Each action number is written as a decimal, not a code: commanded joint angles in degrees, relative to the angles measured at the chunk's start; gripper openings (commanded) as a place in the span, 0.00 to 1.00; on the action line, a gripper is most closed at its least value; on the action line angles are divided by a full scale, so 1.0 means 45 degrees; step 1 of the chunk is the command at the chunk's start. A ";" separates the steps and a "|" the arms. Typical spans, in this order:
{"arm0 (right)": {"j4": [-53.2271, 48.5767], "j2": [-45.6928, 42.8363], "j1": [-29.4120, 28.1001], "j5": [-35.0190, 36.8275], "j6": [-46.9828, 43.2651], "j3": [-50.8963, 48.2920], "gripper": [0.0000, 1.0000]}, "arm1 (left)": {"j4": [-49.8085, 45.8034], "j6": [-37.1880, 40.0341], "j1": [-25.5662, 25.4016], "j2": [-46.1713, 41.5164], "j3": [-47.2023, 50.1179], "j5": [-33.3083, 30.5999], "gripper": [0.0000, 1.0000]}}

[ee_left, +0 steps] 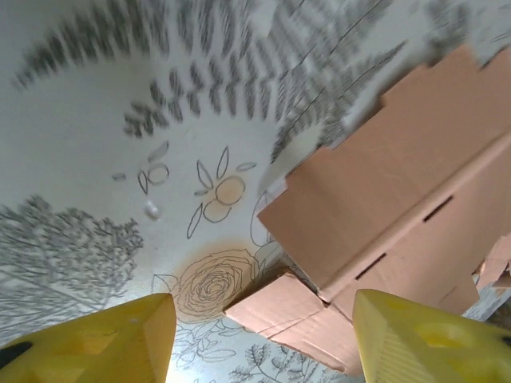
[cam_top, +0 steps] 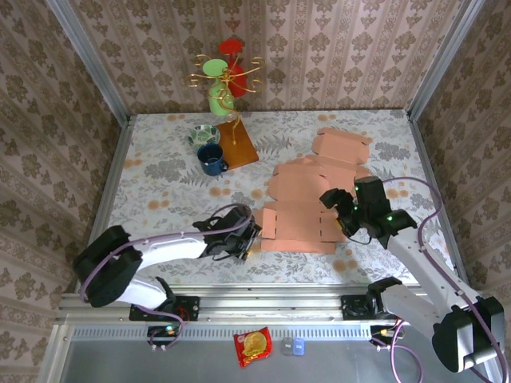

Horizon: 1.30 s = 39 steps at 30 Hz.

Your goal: Fold the paper box

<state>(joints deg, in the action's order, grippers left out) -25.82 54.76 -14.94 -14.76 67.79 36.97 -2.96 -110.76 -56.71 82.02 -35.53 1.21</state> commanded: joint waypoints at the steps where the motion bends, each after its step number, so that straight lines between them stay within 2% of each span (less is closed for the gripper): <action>1: 0.1034 -0.0338 -0.0182 -0.0794 0.1047 -0.0702 0.80 | 0.2360 -0.2139 -0.0423 0.0498 -0.0030 -0.0867 0.61; 8: 0.1190 -0.0806 -0.0197 -0.1147 0.1439 -0.1301 0.79 | 0.2738 -0.2362 -0.0811 0.0830 0.0005 -0.1778 0.59; 12: 0.1190 -0.1094 -0.0206 -0.1221 0.1623 -0.1483 0.78 | 0.3596 -0.2418 -0.0873 0.1343 0.0049 -0.1997 0.47; 20: 0.1490 -0.1387 -0.0196 -0.1324 0.2208 -0.1940 0.78 | 0.3732 -0.2449 -0.0953 0.1552 0.0122 -0.2256 0.42; 23: 0.1590 -0.1441 -0.0206 -0.1367 0.2467 -0.2089 0.77 | 0.3722 -0.2398 -0.0958 0.1553 0.0171 -0.2358 0.32; 29: 0.1814 -0.1833 -0.0291 -0.1374 0.3518 -0.2636 0.75 | 0.4249 -0.2343 -0.0953 0.1541 0.0337 -0.2578 0.00; 35: 0.1703 -0.2458 -0.1412 -0.0436 0.4684 -0.3013 0.73 | 0.3634 -0.1647 -0.0763 0.0957 -0.0212 -0.2774 0.00; 39: 0.2438 -0.3216 -0.2410 0.0700 0.5863 -0.3814 0.73 | 0.3477 -0.1403 -0.0550 0.0692 -0.0709 -0.2750 0.00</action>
<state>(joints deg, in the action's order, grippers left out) -16.69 42.26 -23.64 -16.80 88.44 22.26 14.13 -118.30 -59.94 87.29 -36.29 -9.52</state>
